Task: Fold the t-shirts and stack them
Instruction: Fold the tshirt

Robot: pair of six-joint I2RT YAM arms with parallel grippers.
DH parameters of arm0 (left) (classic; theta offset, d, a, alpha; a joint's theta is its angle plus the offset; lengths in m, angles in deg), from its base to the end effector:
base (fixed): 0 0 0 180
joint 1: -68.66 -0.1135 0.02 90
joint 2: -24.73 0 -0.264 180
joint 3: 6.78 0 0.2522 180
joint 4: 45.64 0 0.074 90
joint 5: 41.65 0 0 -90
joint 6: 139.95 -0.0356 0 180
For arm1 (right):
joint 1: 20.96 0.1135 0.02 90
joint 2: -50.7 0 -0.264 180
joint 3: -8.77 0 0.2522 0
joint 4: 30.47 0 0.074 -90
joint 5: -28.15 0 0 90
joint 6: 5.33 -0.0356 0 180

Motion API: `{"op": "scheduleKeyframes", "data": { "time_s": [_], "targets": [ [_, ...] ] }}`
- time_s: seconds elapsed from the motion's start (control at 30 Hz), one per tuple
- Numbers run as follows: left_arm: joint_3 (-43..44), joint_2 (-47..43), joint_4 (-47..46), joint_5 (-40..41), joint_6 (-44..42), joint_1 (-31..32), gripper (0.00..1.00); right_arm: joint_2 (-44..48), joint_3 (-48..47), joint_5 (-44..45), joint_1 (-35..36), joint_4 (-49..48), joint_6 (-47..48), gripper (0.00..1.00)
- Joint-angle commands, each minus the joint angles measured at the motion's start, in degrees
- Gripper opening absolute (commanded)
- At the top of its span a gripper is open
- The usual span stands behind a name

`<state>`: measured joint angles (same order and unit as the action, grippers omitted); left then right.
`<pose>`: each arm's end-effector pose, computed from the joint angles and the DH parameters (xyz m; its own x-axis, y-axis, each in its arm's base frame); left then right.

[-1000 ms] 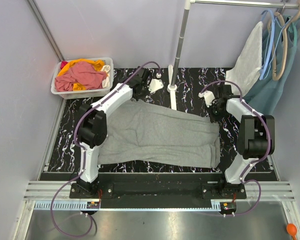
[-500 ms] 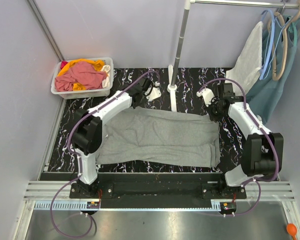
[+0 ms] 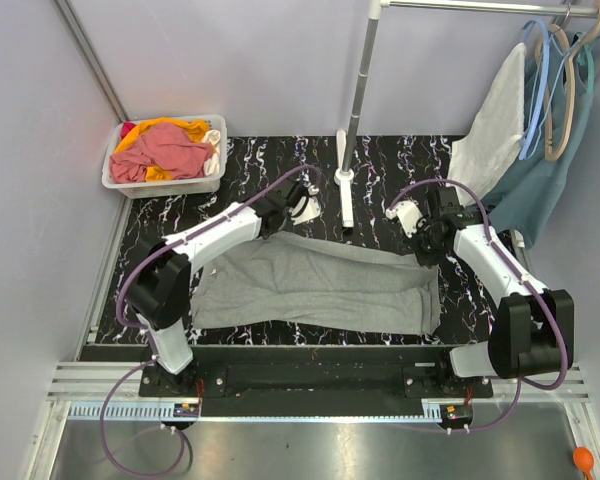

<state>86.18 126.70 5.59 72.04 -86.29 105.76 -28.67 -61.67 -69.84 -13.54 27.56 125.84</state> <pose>0.3091 -0.2159 0.2397 -0.3247 0.9259 -0.1931 0.7271 0.3749 0.5751 0.2604 0.0389 0.2333 -0.5672 -0.7313 -0.3788 -0.7376 0.6557 -0.1614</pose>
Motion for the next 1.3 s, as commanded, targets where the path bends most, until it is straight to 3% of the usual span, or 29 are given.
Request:
{"op": "scheduleKeyframes", "data": {
  "time_s": [0.0,0.53,1.1,1.13,1.27],
  "targets": [
    [-2.73,-3.97,-0.39,3.65,2.58,1.04,0.0,1.5,1.66,1.57,0.58,0.82,1.28,0.0],
    [-12.57,-4.06,1.11,5.23,7.24,5.35,0.0,0.27,7.64,1.57,0.93,-2.08,2.86,0.0],
    [-16.44,-7.58,3.83,5.59,8.92,7.11,0.0,2.03,9.4,1.66,2.6,0.11,1.81,0.0],
    [-16.79,-7.49,3.66,5.5,9.18,7.28,0.0,2.12,9.75,1.66,2.69,0.11,1.81,0.01],
    [-17.41,-6.27,3.83,4.88,9.88,7.9,0.0,2.12,10.72,2.71,3.12,0.37,1.46,0.3]
  ]
}}
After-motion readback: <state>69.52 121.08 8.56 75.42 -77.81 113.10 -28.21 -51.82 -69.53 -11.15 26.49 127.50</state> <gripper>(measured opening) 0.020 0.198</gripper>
